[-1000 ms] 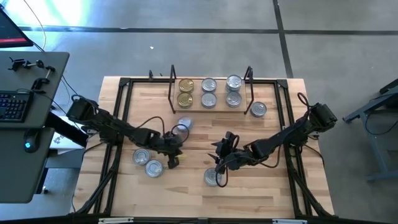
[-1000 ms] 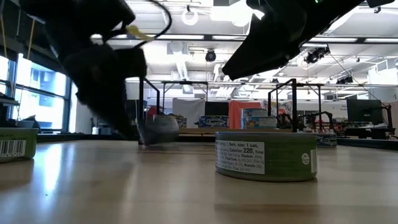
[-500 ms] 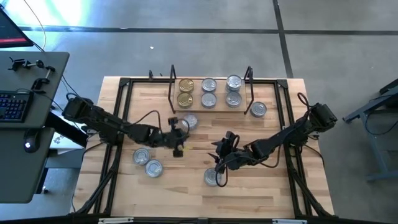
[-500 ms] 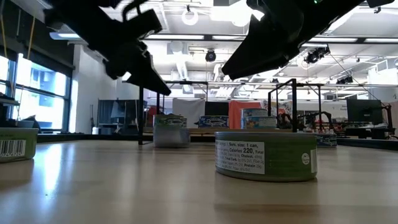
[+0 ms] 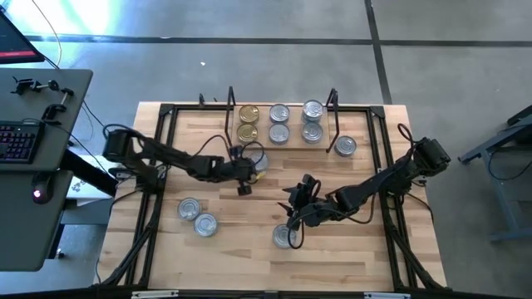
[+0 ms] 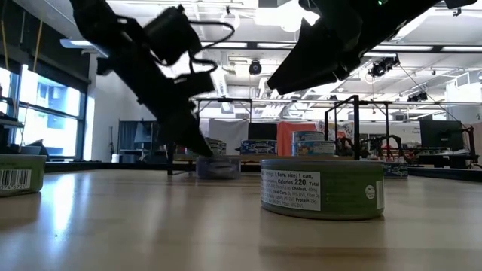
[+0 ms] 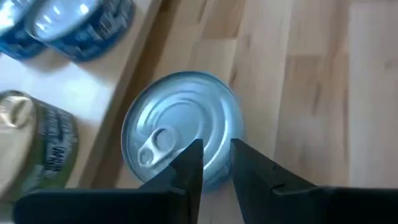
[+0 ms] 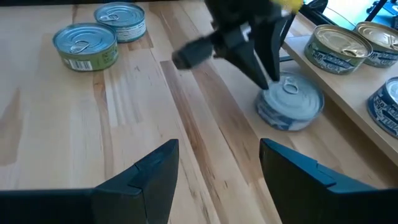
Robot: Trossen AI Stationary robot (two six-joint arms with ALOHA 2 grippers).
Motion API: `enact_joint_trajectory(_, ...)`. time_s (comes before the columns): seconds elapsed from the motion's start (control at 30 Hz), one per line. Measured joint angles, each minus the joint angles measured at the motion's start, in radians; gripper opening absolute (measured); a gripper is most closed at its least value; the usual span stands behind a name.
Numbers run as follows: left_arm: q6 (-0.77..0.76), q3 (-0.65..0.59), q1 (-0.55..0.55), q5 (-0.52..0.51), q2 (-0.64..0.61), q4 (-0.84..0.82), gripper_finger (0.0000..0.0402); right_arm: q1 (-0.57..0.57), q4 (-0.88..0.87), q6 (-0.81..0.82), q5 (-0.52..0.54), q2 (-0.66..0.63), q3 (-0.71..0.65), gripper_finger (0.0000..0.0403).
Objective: Stack canned seafood by type on shelf
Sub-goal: Stack the blue tuna can on top of the blue tuna can on the shelf
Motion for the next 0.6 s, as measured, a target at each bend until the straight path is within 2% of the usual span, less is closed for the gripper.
enact_joint_trajectory(0.17,0.002,0.002,-0.014,0.029,0.050,0.029,0.0036,0.000,0.001,0.000,0.000,0.000,0.000,0.0216)
enact_joint_trajectory(0.37,-0.004,0.000,-0.094,0.080,0.008,0.022,0.0004,0.000,0.004,0.000,0.006,0.000,0.000,0.0216)
enact_joint_trajectory(0.5,0.000,0.002,-0.156,0.076,-0.066,0.034,0.0006,0.000,0.008,0.001,0.006,0.000,0.000,0.0216)
enact_joint_trajectory(0.6,0.076,0.002,-0.201,0.095,-0.109,0.016,0.0030,0.000,0.008,0.001,0.006,0.000,0.000,0.0216)
